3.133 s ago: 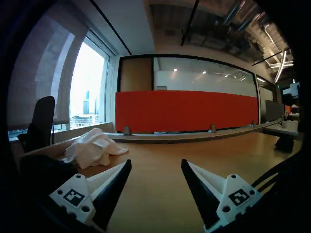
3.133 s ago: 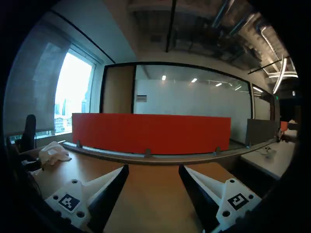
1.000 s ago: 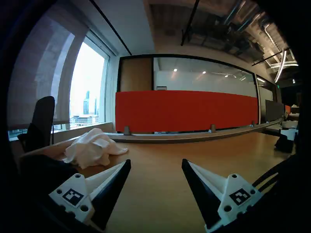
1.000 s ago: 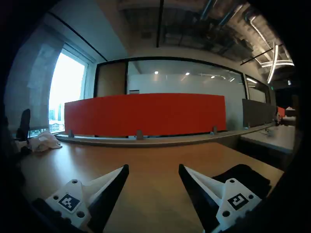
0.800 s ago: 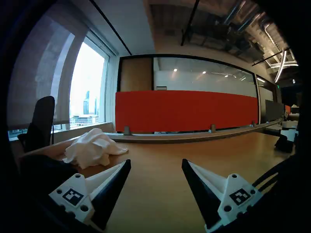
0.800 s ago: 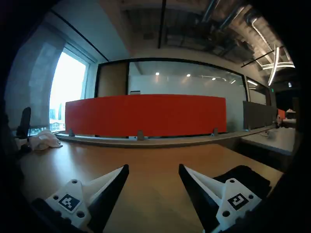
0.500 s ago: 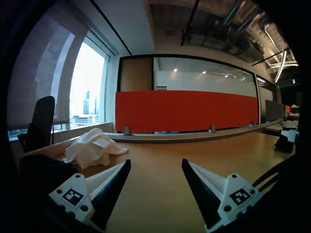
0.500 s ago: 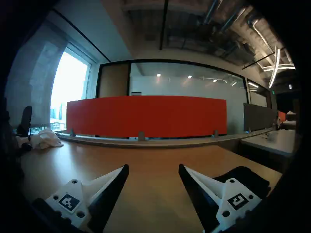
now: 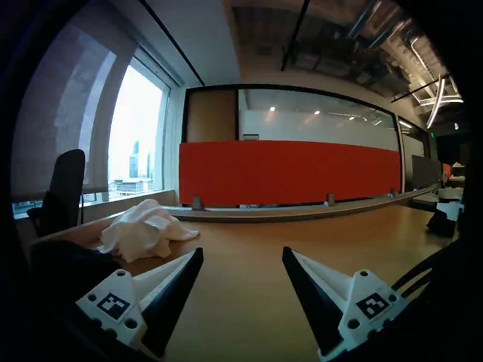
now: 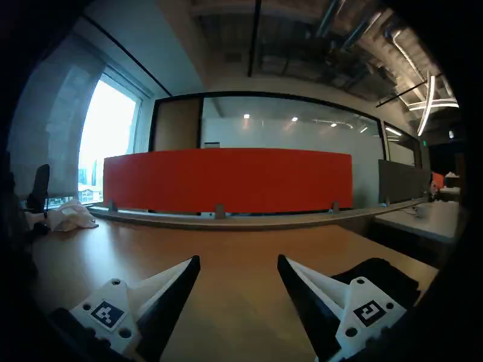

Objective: Fold towel

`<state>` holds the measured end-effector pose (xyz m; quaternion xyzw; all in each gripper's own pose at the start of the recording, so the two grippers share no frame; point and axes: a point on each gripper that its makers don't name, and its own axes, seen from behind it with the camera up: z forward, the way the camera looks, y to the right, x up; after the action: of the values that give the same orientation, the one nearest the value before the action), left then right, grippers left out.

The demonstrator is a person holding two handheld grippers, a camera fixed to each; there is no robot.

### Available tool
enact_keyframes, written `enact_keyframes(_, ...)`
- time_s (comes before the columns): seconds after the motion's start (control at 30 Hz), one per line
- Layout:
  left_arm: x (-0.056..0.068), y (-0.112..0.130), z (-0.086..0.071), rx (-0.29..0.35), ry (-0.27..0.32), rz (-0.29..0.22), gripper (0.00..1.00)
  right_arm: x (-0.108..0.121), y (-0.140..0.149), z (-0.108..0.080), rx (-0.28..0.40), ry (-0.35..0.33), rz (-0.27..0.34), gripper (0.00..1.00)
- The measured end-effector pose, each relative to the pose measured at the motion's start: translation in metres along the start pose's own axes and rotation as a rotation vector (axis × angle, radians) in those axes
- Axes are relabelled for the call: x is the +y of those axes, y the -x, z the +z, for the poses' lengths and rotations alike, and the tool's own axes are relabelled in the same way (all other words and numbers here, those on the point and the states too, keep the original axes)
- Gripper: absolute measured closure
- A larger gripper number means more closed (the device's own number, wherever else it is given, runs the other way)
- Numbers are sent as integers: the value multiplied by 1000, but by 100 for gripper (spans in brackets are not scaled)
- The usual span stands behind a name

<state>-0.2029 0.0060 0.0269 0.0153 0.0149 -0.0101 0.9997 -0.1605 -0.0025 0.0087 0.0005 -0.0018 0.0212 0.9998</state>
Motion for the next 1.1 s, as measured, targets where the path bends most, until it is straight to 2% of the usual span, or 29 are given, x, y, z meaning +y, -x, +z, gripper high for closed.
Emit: enact_keyframes(1.1,-1,-8,-2,-3,0,0,3,1,-1,0,0,0,0,1)
